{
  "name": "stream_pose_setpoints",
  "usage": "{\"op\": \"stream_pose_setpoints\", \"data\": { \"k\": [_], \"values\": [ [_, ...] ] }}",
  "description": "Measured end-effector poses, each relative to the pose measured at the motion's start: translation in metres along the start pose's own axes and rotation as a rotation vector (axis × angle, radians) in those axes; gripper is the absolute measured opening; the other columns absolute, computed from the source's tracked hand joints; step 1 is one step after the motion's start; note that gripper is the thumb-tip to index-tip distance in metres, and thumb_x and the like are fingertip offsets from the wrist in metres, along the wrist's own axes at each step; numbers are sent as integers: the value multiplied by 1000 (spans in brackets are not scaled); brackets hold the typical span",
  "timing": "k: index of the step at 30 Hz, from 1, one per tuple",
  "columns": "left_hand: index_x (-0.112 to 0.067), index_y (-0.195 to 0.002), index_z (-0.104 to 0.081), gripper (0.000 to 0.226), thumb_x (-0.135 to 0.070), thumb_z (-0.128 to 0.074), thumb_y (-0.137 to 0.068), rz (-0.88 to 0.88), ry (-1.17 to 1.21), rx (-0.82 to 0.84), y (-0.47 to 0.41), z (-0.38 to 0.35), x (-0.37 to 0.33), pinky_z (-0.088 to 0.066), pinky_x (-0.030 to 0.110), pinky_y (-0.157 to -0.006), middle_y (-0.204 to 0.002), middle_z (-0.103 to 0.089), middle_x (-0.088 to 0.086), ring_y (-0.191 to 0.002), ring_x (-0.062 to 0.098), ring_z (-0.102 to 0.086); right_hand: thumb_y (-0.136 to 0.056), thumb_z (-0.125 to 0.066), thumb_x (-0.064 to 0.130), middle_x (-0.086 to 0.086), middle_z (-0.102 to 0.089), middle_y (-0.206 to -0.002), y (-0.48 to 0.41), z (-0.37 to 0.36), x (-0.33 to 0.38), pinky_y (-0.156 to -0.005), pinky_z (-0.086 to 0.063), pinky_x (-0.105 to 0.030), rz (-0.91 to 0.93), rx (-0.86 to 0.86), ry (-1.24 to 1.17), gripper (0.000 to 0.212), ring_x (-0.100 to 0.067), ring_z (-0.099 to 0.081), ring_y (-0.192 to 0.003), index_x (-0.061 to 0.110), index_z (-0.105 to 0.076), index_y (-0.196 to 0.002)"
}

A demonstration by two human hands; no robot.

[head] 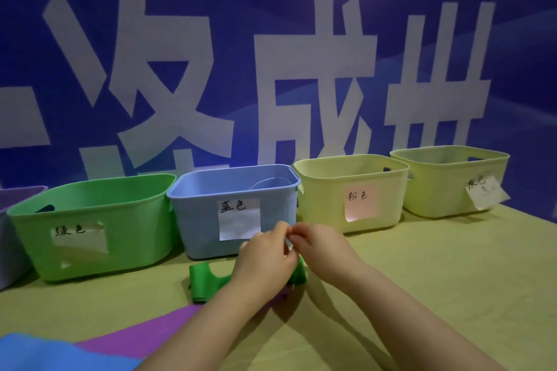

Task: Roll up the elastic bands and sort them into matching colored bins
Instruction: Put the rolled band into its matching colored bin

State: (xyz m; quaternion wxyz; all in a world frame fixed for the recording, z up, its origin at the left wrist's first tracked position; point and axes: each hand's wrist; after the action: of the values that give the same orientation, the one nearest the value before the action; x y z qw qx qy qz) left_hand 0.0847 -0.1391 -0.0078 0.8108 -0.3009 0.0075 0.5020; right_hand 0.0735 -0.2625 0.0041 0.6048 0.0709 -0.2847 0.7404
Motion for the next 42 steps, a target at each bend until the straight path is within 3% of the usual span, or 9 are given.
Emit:
{"op": "stream_pose_setpoints", "data": {
  "k": [4, 8, 15, 19, 24, 29, 33, 36, 42],
  "values": [
    [-22, -105, -47, 18, -30, -46, -89, 63, -75, 92, -3, -15, -6, -43, 38, -84, -103, -59, -1, -96, 22, -53, -91, -41, 14, 0, -62, -113, 1, -6, -10, -81, -44, -32, -29, 70, 86, 27, -21, -56, -101, 24, -57, -111],
    [-20, -101, -49, 13, -21, -42, -90, 107, -128, 139, -1, -19, 0, -43, 35, -82, -107, -57, -1, -96, 20, -52, -87, -46, 6, -1, -50, -130, 4, -15, -15, -93, -38, -39, 33, 173, 224, 44, -25, -43, -119, 25, -47, -127],
    [-24, -89, -47, 12, -35, -47, -85, 50, -181, 260, 9, -10, 13, -38, 31, -74, -95, -54, -5, -94, 19, -52, -90, -47, 16, -5, -47, -119, 6, -17, -14, -88, -32, -37, 127, 240, 422, 40, -27, -36, -115, 30, -50, -128],
    [-29, -105, -53, 32, -52, -47, -84, 34, -162, 321, 10, 1, 20, -44, 37, -88, -106, -59, -9, -96, 13, -54, -89, -51, 21, 1, -49, -122, 6, -11, -13, -94, -33, -35, 133, 160, 320, 29, -21, -37, -114, 29, -60, -115],
    [-29, -110, -57, 29, -46, -45, -90, 5, -120, 323, 18, 16, 34, -43, 37, -91, -107, -58, -9, -100, 12, -53, -85, -60, 25, 8, -59, -113, 7, -5, -5, -91, -42, -31, 122, 43, 101, 16, -14, -49, -106, 28, -66, -100],
    [-21, -107, -64, 26, -20, -42, -96, 22, 103, 86, 31, 34, 46, -41, 23, -86, -107, -64, -8, -101, 10, -56, -86, -60, 23, 10, -60, -95, 13, -2, 12, -80, -44, -26, 125, -8, -54, 15, -11, -55, -95, 22, -68, -98],
    [-36, -86, -62, 16, -45, -49, -83, 42, 402, -76, 45, 51, 40, -48, 30, -81, -89, -67, -11, -86, 4, -60, -84, -58, 25, 9, -61, -92, 19, 1, 29, -76, -45, -25, 93, -24, -110, 14, -11, -56, -90, 23, -66, -95],
    [-45, -88, -55, 14, -46, -65, -79, 25, 429, -67, 52, 60, 31, -49, 25, -82, -94, -66, -12, -90, 2, -60, -81, -60, 30, 5, -66, -91, 21, 6, 44, -75, -50, -31, 86, -37, -158, 14, -13, -59, -86, 23, -64, -93],
    [-47, -85, -51, 34, -18, -67, -82, -48, 396, -234, 51, 83, 13, -47, 16, -76, -88, -64, -15, -83, -2, -58, -81, -59, 22, 5, -58, -68, 25, 18, 59, -61, -42, -26, 70, -135, -333, 4, -13, -55, -69, 24, -56, -80]
  ]
}}
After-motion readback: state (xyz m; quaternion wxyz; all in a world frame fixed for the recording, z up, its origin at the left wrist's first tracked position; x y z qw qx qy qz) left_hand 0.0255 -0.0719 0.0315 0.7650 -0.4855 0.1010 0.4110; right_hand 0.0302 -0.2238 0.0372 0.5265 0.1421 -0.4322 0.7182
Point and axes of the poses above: each hand's wrist, its own y-axis away from the middle knuckle, its own z-axis out of the back of the hand, x = y × z
